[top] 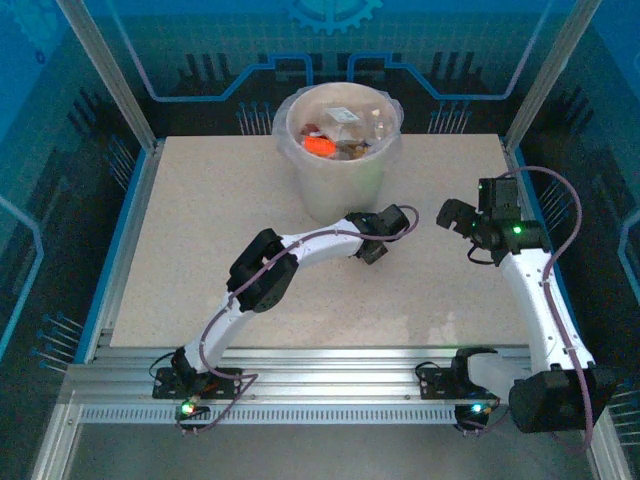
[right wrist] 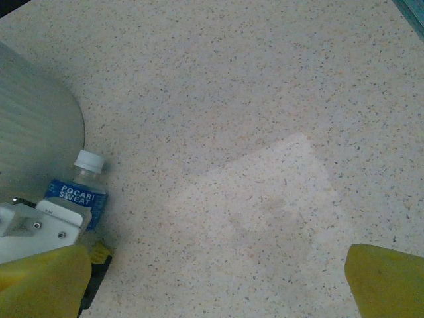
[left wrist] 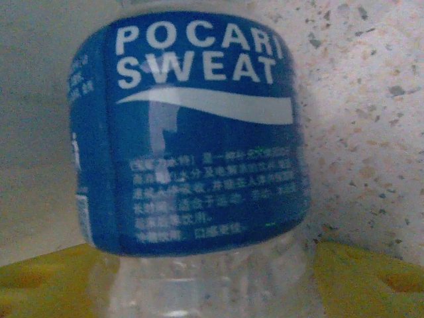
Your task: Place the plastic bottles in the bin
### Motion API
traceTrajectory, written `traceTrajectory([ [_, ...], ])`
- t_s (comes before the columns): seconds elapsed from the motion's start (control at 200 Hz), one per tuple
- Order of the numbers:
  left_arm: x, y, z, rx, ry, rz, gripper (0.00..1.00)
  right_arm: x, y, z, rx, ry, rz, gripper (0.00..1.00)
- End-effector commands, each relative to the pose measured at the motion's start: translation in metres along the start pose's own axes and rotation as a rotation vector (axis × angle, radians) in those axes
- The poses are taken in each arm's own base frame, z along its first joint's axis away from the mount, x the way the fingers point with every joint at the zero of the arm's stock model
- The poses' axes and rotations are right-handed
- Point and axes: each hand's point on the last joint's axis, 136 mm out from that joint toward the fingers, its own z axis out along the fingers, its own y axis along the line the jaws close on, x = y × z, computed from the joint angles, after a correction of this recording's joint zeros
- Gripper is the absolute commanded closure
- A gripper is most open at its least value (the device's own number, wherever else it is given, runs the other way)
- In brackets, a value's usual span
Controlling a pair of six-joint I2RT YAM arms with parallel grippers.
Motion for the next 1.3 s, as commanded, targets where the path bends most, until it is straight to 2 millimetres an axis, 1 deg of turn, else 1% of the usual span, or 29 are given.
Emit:
traceTrajectory([
  [0.0,0.005,-0.010,0.006,0.048,0.024,-0.001,0.31,-0.004,-0.003,0.000,-0.001,-0.017,0.023,0.00],
  [0.06,0.003,-0.012,0.005,0.056,0.018,-0.007,0.38,-0.004,-0.003,0.000,0.000,-0.017,0.026,0.00],
  [0.155,0.001,-0.016,-0.001,0.068,0.006,-0.003,0.52,-0.005,-0.003,0.000,0.003,-0.020,0.028,0.00],
  [0.23,-0.004,-0.018,-0.011,0.079,-0.020,0.002,0.54,-0.005,-0.004,0.000,0.008,-0.022,0.032,0.00],
  [0.315,-0.013,-0.022,-0.031,0.113,-0.071,0.004,0.59,-0.005,-0.006,-0.002,0.013,-0.029,0.038,0.00],
  [0.355,-0.018,-0.024,-0.043,0.139,-0.106,-0.001,0.59,-0.005,-0.007,-0.002,0.017,-0.033,0.040,0.00],
  [0.43,-0.028,-0.028,-0.073,0.206,-0.180,-0.011,0.60,-0.005,-0.010,-0.004,0.023,-0.047,0.044,0.00],
  [0.545,-0.042,-0.029,-0.131,0.316,-0.300,-0.033,0.60,-0.006,-0.014,-0.009,0.036,-0.069,0.048,0.00],
  [0.645,-0.055,-0.018,-0.186,0.401,-0.421,-0.087,0.60,-0.008,-0.018,-0.015,0.048,-0.091,0.052,0.00],
  [0.73,-0.066,0.002,-0.230,0.414,-0.535,-0.134,0.59,-0.007,-0.020,-0.020,0.051,-0.108,0.055,0.00],
  [0.8,-0.074,0.025,-0.260,0.383,-0.626,-0.179,0.58,-0.007,-0.021,-0.023,0.045,-0.122,0.057,0.00],
  [0.86,-0.082,0.047,-0.281,0.343,-0.694,-0.229,0.58,-0.007,-0.021,-0.026,0.038,-0.131,0.057,0.00],
  [0.925,-0.091,0.071,-0.298,0.320,-0.752,-0.308,0.57,-0.007,-0.021,-0.029,0.034,-0.137,0.053,0.00],
  [1.001,-0.099,0.101,-0.310,0.326,-0.804,-0.426,0.55,-0.005,-0.021,-0.030,0.027,-0.138,0.048,0.00],
  [1.121,-0.107,0.149,-0.318,0.316,-0.870,-0.598,0.55,-0.002,-0.021,-0.028,0.024,-0.127,0.034,0.00],
  [1.196,-0.107,0.176,-0.316,0.296,-0.889,-0.692,0.55,0.001,-0.021,-0.026,0.023,-0.120,0.027,0.00],
  [1.291,-0.105,0.206,-0.307,0.284,-0.900,-0.818,0.55,0.003,-0.020,-0.024,0.019,-0.112,0.024,0.00],
])
